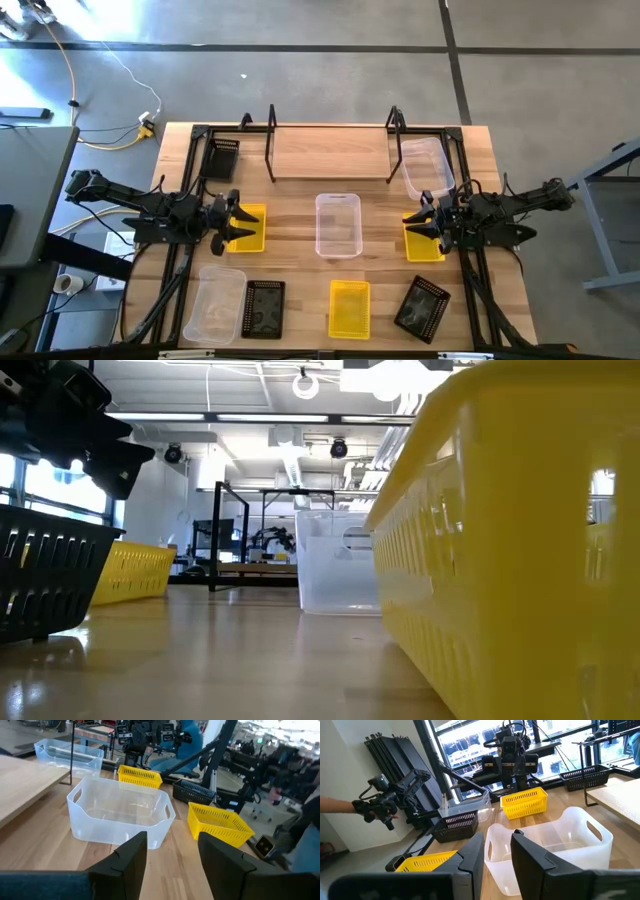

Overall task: Stack baskets on shelf by color
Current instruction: Put the middle transparent bin on the shelf

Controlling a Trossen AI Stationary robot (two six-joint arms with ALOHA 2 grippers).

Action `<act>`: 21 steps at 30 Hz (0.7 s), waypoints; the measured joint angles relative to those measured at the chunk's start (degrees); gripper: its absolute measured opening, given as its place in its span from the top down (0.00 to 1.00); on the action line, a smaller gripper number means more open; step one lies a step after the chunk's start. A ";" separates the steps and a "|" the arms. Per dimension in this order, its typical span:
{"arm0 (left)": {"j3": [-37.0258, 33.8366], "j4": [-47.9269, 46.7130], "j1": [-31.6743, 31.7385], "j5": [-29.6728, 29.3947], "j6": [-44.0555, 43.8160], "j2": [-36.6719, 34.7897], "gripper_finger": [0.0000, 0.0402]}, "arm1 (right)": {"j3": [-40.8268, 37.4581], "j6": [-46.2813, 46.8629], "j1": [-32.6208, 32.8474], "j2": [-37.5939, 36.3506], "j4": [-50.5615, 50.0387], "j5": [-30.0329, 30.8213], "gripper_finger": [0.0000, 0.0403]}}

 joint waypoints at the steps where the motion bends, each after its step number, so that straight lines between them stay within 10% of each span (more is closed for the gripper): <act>1: 0.00 -0.08 -0.01 0.00 -0.75 0.02 0.58 | 0.00 1.00 0.00 -0.02 0.00 0.00 0.79; 10: 0.02 -0.30 0.01 -1.37 -1.65 0.02 0.58 | 0.00 8.69 0.00 0.00 2.07 3.72 0.79; 21: 0.00 -0.37 0.01 -3.55 -1.65 0.02 0.58 | 3.10 17.74 0.00 -0.02 8.34 25.14 0.79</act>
